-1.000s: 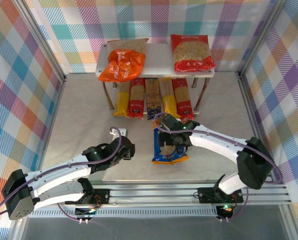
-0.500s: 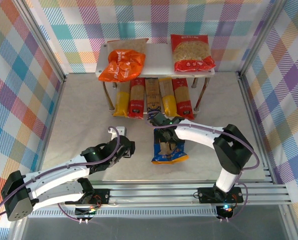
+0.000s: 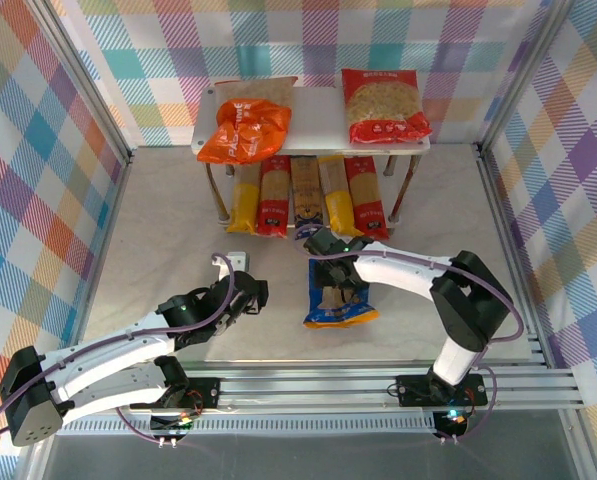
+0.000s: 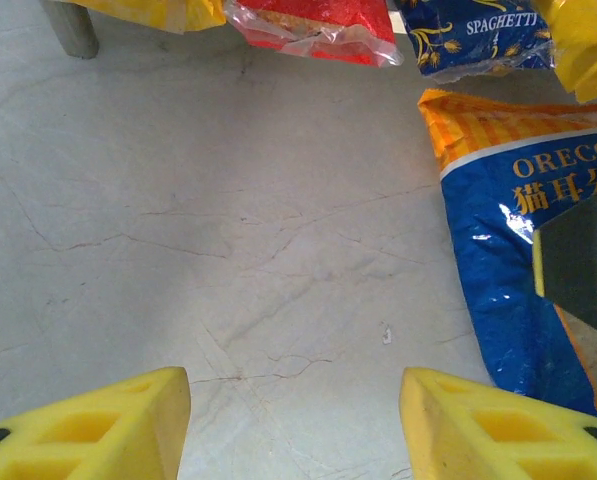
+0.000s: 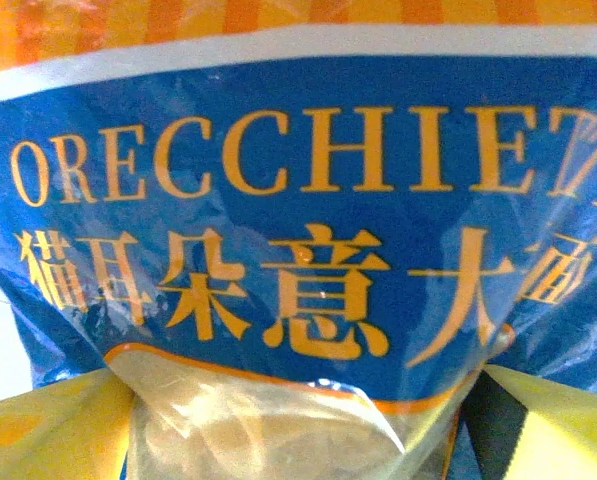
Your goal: Place and organize the pasta boxes and bags onto the shelf
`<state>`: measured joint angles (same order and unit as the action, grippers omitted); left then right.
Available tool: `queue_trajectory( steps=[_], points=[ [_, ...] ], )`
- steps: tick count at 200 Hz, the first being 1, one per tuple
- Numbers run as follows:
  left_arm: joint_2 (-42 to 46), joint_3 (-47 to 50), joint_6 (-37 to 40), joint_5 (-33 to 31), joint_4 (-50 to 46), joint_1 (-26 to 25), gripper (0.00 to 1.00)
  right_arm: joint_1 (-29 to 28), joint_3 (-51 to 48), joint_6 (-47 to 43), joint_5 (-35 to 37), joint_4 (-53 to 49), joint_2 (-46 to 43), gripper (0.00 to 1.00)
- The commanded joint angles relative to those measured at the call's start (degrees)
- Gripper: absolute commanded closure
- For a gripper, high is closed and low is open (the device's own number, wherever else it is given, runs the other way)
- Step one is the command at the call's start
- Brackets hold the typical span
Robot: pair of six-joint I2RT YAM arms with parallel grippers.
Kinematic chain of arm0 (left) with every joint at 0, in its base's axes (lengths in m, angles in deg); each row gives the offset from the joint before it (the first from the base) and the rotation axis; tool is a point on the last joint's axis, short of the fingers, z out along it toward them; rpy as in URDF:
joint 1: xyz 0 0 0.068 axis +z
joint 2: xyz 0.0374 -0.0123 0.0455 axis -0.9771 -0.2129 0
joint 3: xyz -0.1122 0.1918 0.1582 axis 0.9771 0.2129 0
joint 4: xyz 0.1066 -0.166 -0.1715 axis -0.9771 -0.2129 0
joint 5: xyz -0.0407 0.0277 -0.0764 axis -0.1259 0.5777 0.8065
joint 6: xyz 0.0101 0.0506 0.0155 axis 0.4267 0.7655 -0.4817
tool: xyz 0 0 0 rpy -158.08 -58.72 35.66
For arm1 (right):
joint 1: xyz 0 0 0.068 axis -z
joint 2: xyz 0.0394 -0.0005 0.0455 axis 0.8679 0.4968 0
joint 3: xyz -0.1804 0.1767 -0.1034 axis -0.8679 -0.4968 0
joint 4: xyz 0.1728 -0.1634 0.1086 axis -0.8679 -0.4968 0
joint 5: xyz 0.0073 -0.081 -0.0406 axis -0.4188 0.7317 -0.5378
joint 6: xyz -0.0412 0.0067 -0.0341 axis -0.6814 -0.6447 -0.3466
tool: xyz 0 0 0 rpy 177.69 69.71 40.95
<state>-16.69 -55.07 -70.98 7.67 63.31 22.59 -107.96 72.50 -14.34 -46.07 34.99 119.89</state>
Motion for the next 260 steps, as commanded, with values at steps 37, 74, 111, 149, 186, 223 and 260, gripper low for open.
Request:
queue_trajectory(
  steps=[37,74,111,149,186,223,260],
  points=[
    [-0.18,-0.18,0.64,-1.76,0.02,-0.52,0.42,-0.07,-7.51,0.13,-12.51,-1.73,0.59,0.39],
    [0.12,-0.55,0.83,-1.93,-0.41,-0.52,0.42,-0.07,-9.2,-0.23,-15.59,-0.86,0.49,0.66],
    [0.27,-0.75,1.3,-2.33,-0.34,-0.52,0.41,-0.07,-10.3,-0.32,-15.54,-2.37,-3.15,0.99],
    [-1.45,-1.4,1.95,-2.46,0.61,-0.43,0.41,-0.11,-9.45,-1.58,-13.66,-5.99,-10.9,1.0],
    [-3.92,-2.81,2.33,-2.81,0.87,-0.36,0.41,-0.15,-7.88,-4.15,-12.26,-9.17,-20.87,1.0],
    [-4.32,-2.97,1.9,-3.15,1.42,-0.35,0.41,-0.27,-6.29,-6.51,-10.75,-12.05,-30.17,1.0],
    [-4.75,-2.68,1.47,-3.17,1.59,-0.3,0.41,-0.41,-3.84,-7.69,-10.79,-15.57,-34.03,1.0]
  ],
)
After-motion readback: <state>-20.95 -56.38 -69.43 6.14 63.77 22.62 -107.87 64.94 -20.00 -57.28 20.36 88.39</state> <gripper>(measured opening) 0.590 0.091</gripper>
